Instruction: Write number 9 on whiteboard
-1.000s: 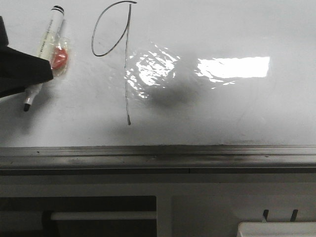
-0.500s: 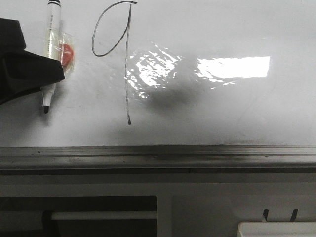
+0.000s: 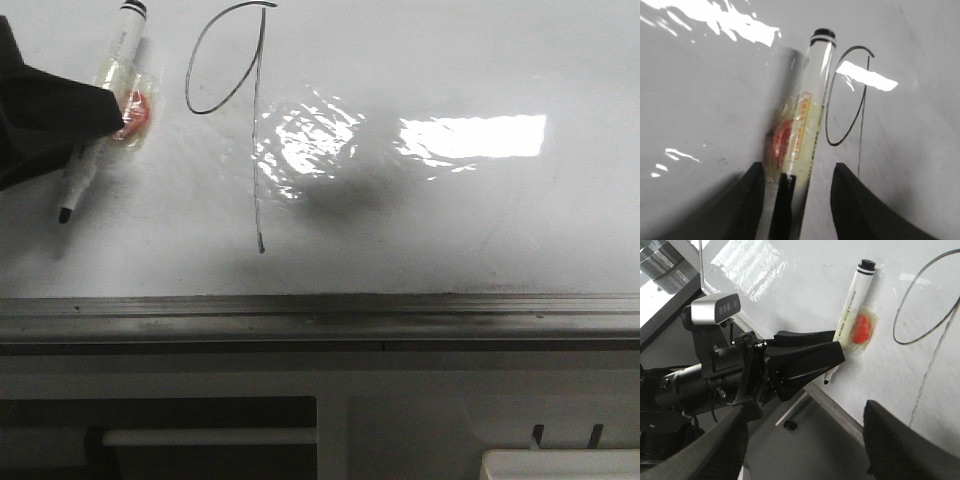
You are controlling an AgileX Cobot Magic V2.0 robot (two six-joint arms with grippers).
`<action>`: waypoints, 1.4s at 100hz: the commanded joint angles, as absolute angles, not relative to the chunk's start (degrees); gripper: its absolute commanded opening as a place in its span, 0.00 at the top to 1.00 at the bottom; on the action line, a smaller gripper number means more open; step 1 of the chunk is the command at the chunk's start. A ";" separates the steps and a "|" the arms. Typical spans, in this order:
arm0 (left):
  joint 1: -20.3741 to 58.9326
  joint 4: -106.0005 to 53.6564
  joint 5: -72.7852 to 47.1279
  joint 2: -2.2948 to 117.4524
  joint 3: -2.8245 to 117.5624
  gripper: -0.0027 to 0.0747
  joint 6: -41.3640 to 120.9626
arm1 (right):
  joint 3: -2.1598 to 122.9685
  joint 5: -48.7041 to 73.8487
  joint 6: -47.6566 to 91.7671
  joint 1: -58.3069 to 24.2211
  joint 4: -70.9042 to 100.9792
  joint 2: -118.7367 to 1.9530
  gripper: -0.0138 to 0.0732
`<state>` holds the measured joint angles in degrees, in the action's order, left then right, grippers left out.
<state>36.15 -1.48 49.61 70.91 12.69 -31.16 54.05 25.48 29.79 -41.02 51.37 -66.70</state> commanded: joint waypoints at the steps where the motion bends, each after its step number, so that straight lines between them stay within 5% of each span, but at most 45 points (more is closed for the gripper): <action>1: 36.18 -1.96 58.24 70.33 13.04 0.55 -31.45 | 55.97 23.61 30.45 -41.11 53.16 -65.12 0.36; 16: 36.18 -1.96 66.13 69.31 10.97 0.55 -31.45 | 55.97 23.61 30.45 -41.11 53.16 -64.73 0.41; 43: 36.18 0.94 61.96 60.83 9.45 0.62 -30.90 | 55.11 19.52 30.45 -41.11 48.08 -59.08 0.93; 55: 36.18 0.94 56.16 53.72 9.45 0.67 -29.45 | 51.81 16.49 30.45 -41.11 45.05 -53.67 0.92; 74: 36.18 2.52 47.13 41.15 9.45 0.99 -28.50 | 42.14 9.07 30.58 -41.11 38.43 -41.20 0.92; 94: 36.18 3.40 34.13 29.56 9.45 0.99 -27.75 | 28.86 0.00 31.19 -41.11 34.28 -25.52 0.92; 118: 36.18 9.74 6.93 19.12 9.45 0.99 -26.42 | 16.75 0.76 32.61 -41.11 33.01 -9.35 0.92; 140: 36.18 19.45 -3.31 17.19 9.35 0.99 -26.33 | 9.56 3.02 32.61 -41.11 33.01 -3.44 0.92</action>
